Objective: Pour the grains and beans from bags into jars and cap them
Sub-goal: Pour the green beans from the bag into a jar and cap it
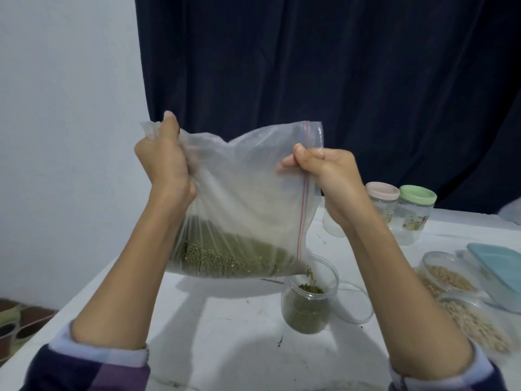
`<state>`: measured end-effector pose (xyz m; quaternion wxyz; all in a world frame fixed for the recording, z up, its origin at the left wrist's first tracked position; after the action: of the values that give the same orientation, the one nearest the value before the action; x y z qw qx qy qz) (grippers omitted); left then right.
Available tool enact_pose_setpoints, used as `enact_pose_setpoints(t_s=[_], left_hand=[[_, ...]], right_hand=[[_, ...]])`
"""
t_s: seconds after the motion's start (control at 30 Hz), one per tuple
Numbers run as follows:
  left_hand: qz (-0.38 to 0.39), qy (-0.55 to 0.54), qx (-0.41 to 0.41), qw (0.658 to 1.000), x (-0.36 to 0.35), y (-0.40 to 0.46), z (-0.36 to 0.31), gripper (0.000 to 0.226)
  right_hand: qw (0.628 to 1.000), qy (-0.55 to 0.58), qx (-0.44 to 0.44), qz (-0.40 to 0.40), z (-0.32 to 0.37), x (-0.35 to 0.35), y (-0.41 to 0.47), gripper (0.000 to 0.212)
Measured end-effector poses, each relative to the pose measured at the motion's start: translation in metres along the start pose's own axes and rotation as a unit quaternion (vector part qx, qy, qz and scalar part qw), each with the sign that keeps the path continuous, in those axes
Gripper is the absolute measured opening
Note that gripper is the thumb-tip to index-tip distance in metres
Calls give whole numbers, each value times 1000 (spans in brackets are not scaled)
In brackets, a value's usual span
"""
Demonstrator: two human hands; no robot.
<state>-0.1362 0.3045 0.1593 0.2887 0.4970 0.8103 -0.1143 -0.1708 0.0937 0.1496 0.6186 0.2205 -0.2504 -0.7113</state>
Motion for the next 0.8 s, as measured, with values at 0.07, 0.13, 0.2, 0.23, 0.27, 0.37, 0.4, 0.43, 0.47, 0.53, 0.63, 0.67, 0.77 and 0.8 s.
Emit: enact_pose_setpoints(t_s=[0.07, 0.13, 0.2, 0.23, 0.27, 0.37, 0.4, 0.43, 0.47, 0.53, 0.63, 0.67, 0.77, 0.8], left_hand=[[2, -3, -3, 1000, 0, 1, -1, 42], [3, -5, -3, 1000, 1, 1, -1, 44], [2, -5, -4, 1000, 2, 1, -2, 44], [2, -5, -3, 1000, 2, 1, -2, 44], [3, -5, -3, 1000, 2, 0, -3, 44], [6, 1, -5, 1000, 2, -1, -2, 44], [5, 1, -5, 1000, 2, -1, -1, 44], [5, 0, -4, 1000, 2, -1, 0, 45], [4, 1, -4, 1000, 2, -2, 0, 44], [3, 5, -2, 1000, 1, -2, 1, 42], [5, 5, -5, 1000, 0, -2, 2, 45], [7, 6, -6, 1000, 0, -2, 2, 45], [8, 5, -10, 1000, -1, -2, 3, 45], [8, 6, -9, 1000, -2, -2, 3, 46]], right_hand=[[1000, -5, 5, 3, 0, 0, -2, 23], [1000, -12, 14, 9, -1, 2, -3, 23], [999, -20, 17, 20, -1, 0, -3, 23], [1000, -21, 19, 9, -1, -1, -3, 23], [1000, -21, 21, -1, -2, 0, -2, 23], [1000, -10, 11, 10, -4, -1, -1, 24], [1000, -3, 7, 3, -5, -1, -1, 23], [1000, 3, 8, -6, -5, 1, 0, 23], [1000, 5, 11, -7, -6, 2, 0, 23], [1000, 3, 6, 15, -6, 1, 1, 23], [1000, -6, -6, 8, -7, 5, 4, 23], [1000, -9, -8, 12, -8, 6, 4, 23], [1000, -12, -13, 17, -8, 7, 6, 23], [1000, -11, -10, 11, -9, 8, 6, 23]])
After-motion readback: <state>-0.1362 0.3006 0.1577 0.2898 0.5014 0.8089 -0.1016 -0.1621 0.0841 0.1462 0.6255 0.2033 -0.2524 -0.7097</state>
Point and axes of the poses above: each hand's wrist, its own y-axis towards the middle knuckle, its own x-axis out of the back of the hand, z = x × y, the point moved 2 cm from there along y, towards the middle knuckle, and after that the axes turned 14 degrees about x, right-handed, at the moved point
